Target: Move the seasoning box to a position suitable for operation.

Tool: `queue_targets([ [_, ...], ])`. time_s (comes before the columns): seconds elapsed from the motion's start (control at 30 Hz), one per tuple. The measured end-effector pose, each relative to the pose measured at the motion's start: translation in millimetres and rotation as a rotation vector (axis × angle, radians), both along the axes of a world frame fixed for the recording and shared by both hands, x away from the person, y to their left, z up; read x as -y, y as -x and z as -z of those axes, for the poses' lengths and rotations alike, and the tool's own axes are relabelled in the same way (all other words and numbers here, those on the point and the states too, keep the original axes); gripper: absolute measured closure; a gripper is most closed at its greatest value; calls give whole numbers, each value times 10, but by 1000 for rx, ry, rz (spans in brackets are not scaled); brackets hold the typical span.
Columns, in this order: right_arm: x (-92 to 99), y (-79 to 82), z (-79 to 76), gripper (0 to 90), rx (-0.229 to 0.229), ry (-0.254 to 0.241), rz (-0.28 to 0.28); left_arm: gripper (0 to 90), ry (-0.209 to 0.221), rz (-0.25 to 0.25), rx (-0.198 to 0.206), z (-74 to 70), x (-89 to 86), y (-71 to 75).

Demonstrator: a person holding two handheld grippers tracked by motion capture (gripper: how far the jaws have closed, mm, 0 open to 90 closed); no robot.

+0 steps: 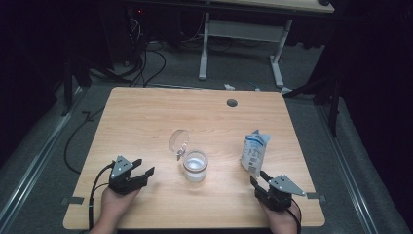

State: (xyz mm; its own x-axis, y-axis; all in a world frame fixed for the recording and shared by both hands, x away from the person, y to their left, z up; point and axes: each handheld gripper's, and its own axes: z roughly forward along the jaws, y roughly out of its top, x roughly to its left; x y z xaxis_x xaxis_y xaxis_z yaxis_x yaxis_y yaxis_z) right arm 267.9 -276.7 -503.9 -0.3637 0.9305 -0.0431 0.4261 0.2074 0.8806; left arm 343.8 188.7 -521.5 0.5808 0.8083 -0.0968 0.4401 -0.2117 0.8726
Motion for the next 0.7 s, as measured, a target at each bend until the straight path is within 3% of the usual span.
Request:
queue_targets([
  [0.27, -179, -69, -8, 542, 8, 9, -68, 356, -10, -15, -1, -19, -33, 62],
  [0.53, -352, -229, 18, 543, -12, -3, -107, 334, -10, -50, 5, -25, -123, 153],
  [0.6, -405, -272, 24, 557, -11, 2, -116, 330, 1, -58, 4, -36, -141, 172],
  [0.63, -462, -309, 29, 630, -18, -3, -136, 339, 6, -60, 2, -42, -144, 182],
  [0.7, -525, -327, 23, 679, -2, -2, -140, 356, 9, -55, -2, -56, -136, 206],
])
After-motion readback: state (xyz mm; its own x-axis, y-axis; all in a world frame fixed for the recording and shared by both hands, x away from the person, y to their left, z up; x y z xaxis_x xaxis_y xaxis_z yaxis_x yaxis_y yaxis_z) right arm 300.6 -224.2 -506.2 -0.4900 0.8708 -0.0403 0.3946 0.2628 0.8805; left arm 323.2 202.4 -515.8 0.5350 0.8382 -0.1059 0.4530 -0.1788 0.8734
